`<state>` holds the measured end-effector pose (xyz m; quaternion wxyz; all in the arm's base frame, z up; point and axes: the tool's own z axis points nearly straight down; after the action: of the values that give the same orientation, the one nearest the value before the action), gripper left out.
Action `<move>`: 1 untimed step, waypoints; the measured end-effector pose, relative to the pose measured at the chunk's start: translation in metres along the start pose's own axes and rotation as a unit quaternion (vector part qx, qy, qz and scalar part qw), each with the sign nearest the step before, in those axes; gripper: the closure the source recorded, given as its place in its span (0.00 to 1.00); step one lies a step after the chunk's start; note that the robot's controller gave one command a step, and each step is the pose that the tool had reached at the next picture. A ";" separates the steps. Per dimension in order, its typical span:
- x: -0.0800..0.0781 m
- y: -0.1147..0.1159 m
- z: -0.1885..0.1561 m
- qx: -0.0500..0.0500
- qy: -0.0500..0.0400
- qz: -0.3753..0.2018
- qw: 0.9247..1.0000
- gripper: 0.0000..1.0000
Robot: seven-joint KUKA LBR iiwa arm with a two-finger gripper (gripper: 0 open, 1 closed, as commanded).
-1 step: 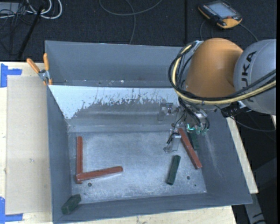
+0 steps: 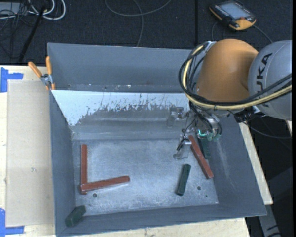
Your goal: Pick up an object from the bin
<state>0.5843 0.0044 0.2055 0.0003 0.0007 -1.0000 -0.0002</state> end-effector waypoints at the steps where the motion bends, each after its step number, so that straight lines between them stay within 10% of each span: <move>1: 0.023 -0.023 0.020 0.000 -0.002 -0.025 1.000 0.00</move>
Offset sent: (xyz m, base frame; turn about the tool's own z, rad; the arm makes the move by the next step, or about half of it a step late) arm -0.0227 -0.0657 -0.0354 -0.0606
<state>0.5613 -0.0189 0.1854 -0.0012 0.0262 -0.9997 -0.0005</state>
